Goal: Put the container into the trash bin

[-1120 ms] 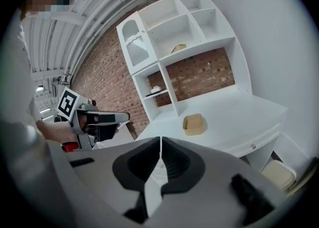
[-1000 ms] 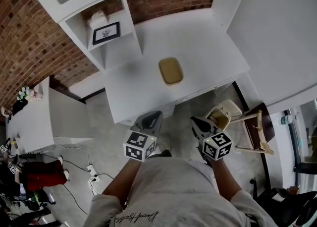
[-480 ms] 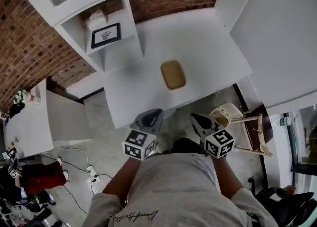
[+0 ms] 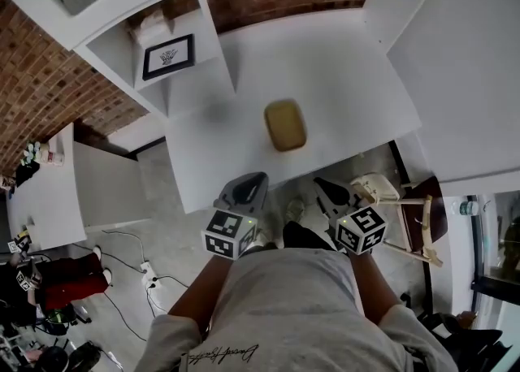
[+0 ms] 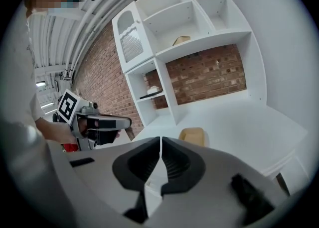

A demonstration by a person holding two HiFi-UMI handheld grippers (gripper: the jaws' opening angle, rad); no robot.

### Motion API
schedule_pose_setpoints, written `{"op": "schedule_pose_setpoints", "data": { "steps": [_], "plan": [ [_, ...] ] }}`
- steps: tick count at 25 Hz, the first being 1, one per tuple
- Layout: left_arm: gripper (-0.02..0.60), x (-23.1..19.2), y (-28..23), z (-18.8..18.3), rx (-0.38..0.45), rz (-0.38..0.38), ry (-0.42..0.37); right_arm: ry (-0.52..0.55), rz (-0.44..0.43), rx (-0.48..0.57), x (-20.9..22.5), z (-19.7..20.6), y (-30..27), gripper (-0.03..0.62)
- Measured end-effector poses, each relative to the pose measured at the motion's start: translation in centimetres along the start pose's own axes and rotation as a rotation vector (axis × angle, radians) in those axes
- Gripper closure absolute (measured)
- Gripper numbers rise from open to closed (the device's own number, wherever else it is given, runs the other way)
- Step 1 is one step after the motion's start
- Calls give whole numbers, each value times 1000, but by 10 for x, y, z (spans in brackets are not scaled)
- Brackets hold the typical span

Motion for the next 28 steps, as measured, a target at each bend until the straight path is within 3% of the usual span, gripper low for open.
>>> {"op": "schedule_pose_setpoints", "data": {
  "steps": [10, 28],
  "plan": [
    [563, -16, -53, -2, -27, -17, 64, -10, -15, -38, 54, -16, -29, 565],
    [563, -56, -102, -11, -62, -81, 76, -45, -31, -126, 119, -20, -90, 565]
  ]
}}
Point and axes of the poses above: the fingertips, and each gripper's own axes: y backward along the fingers, x to its right, z out of its underside, the point moved 3 cm from there along y, backward along the fingers, and after that the axes turned 4 degrees about x, right-handed, at the moved point
